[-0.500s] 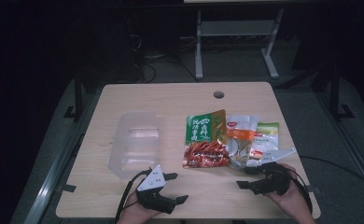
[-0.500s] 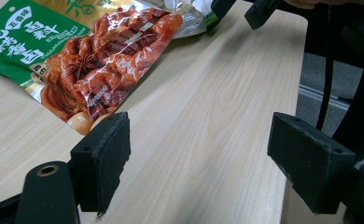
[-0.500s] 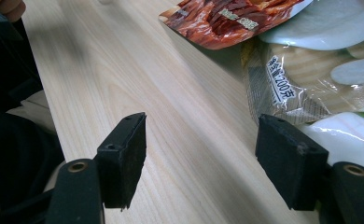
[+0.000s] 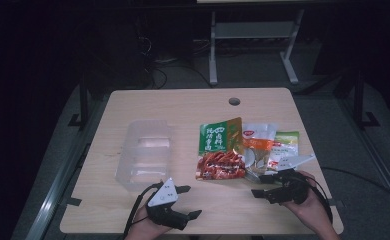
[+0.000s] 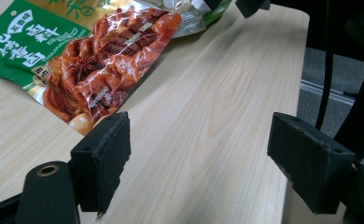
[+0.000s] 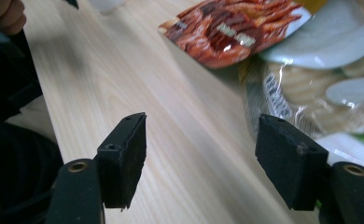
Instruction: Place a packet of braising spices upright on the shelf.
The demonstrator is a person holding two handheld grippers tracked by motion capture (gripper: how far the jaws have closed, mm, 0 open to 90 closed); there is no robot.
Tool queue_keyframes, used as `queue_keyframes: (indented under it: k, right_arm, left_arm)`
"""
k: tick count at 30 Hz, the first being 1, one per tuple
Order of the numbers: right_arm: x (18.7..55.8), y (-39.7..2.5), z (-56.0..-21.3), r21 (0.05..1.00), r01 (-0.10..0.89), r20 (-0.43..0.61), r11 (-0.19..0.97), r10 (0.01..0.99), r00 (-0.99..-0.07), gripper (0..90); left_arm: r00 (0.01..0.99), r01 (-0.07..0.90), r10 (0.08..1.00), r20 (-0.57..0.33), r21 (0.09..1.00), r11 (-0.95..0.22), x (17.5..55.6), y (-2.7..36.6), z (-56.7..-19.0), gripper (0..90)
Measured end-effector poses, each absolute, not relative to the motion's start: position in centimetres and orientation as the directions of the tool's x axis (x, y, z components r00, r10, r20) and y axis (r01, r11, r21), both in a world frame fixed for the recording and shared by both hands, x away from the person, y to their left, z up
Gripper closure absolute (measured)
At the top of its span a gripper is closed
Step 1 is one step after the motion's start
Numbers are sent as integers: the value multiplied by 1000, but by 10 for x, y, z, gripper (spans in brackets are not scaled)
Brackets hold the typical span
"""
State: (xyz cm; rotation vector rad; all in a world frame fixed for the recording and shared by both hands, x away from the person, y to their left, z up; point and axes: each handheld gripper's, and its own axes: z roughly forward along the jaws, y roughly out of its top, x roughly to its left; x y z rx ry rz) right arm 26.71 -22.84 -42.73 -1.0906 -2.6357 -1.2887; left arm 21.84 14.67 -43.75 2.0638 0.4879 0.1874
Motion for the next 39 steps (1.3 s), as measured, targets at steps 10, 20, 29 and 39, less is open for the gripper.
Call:
queue_keyframes:
  k: [10,20,29,39]
  right_arm:
    - [289,-219,-403,676,594,295,435,579,-760,277]
    - [321,-214,-389,653,640,352,406,585,-731,209]
    - [349,-204,-381,622,655,347,430,598,-723,187]
    - [381,-190,-376,580,669,329,465,617,-715,213]
  left_arm:
    - [907,262,418,-56,852,-454,219,146,-437,212]
    - [905,257,422,-50,855,-451,219,146,-437,213]
    - [906,256,420,-52,858,-446,219,146,-435,213]
    - [905,260,422,-58,859,-441,221,149,-434,213]
